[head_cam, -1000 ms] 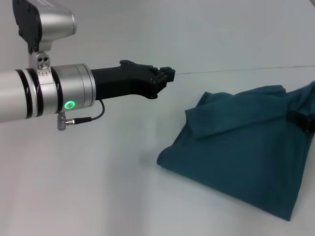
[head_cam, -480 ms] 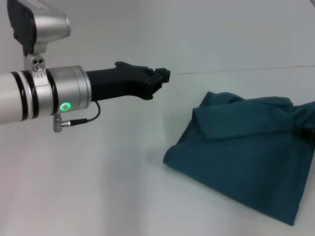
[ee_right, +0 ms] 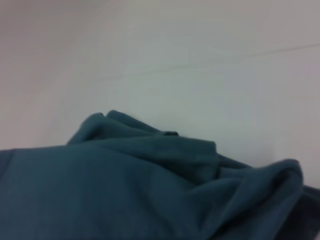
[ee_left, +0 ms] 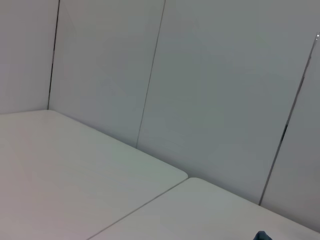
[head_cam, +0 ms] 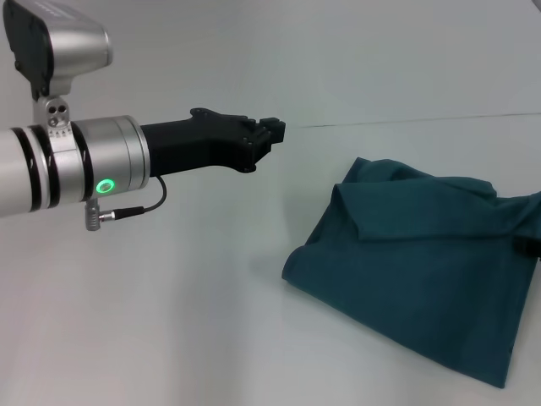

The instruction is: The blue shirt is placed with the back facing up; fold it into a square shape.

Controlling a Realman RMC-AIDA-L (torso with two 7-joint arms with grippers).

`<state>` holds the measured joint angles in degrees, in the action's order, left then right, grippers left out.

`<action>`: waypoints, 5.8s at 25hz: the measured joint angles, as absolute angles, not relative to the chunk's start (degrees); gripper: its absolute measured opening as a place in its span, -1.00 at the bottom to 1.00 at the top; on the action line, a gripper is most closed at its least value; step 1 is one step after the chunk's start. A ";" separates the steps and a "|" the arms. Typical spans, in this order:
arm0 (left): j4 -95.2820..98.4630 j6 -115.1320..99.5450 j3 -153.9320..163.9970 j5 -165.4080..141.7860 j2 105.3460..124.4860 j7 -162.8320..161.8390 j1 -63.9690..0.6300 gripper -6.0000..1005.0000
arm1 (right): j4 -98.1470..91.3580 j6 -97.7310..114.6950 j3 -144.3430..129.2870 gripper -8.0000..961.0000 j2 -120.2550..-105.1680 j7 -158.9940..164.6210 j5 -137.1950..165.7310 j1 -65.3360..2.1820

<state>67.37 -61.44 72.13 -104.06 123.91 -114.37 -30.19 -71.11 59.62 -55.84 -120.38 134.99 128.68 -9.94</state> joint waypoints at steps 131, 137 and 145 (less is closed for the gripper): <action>70.17 -67.94 68.85 -100.81 124.36 -113.73 -22.08 -0.90 | -83.81 65.49 -93.68 -0.63 -120.33 153.28 162.86 -26.88; 70.17 -68.06 68.78 -100.81 124.36 -113.73 -21.88 -0.89 | -85.04 64.50 -93.25 -0.92 -120.26 155.05 165.22 -26.58; 70.12 -68.12 68.54 -100.81 124.36 -113.73 -21.79 -0.89 | -86.53 62.25 -92.23 -0.92 -120.17 157.79 167.87 -26.34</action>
<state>70.12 -68.12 68.54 -100.81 124.36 -113.73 -21.79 -86.53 62.25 -92.23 -120.17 157.79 167.87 -26.34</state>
